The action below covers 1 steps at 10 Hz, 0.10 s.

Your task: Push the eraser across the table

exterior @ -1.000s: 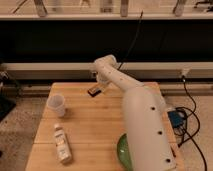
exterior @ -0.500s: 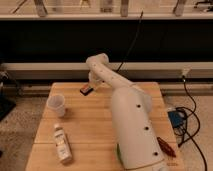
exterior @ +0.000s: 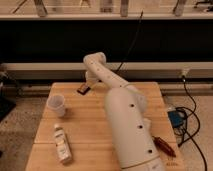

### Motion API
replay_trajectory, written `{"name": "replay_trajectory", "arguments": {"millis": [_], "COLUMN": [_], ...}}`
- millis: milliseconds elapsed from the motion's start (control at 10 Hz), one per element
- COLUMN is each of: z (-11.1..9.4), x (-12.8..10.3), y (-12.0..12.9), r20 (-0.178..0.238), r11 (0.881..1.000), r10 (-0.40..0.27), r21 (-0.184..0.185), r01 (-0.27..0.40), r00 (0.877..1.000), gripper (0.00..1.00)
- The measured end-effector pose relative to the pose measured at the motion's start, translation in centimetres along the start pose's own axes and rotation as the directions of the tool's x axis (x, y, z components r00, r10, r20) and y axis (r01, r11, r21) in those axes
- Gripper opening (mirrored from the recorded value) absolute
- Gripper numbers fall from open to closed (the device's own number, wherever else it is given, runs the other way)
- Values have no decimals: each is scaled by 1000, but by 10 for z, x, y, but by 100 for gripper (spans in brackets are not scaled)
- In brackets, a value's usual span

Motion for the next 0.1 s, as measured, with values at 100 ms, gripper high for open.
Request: {"name": "replay_trajectory", "arguments": {"millis": [100], "z": [1], "x": [-3], "y": [-5], "r20": [5], "r11": [1000], "r10": [-10], "r21": [4], "r01": [10], "r00": [1000], "gripper": [4]}}
